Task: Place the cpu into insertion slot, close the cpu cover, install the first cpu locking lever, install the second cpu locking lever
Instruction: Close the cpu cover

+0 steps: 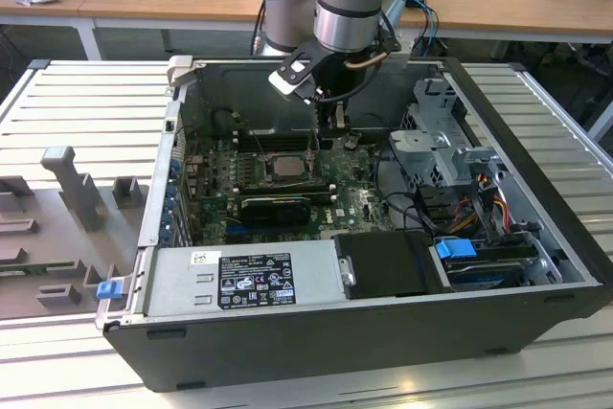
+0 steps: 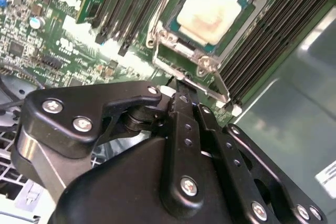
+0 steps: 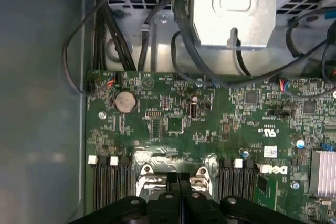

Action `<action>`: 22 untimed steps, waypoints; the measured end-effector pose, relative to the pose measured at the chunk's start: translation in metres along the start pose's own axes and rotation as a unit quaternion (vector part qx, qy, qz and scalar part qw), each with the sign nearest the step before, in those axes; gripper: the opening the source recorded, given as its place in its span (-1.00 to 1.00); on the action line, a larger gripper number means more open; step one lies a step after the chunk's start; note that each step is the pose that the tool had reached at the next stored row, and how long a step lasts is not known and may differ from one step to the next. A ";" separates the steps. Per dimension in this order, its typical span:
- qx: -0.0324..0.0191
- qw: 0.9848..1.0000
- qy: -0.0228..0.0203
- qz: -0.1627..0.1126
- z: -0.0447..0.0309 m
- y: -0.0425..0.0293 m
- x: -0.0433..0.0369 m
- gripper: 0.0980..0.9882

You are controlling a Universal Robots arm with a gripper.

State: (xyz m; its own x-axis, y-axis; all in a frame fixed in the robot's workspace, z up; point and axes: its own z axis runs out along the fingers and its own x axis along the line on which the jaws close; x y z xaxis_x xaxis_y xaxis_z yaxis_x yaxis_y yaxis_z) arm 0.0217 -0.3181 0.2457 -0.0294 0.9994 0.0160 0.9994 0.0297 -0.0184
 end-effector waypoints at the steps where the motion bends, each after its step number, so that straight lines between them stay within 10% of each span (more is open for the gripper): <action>1: -0.001 1.000 0.000 0.000 0.0011 -0.0034 0.0001 -0.98; 11: -0.004 1.000 0.000 -0.008 0.0199 -0.0303 0.0006 -0.98; 22: -0.004 1.000 0.000 -0.012 0.0215 -0.0508 0.0032 -0.98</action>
State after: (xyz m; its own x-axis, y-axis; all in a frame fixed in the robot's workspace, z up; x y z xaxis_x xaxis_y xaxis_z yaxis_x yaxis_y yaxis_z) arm -0.0295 -0.3161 0.2251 -0.0541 0.9984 0.0162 0.9985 0.0542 -0.0096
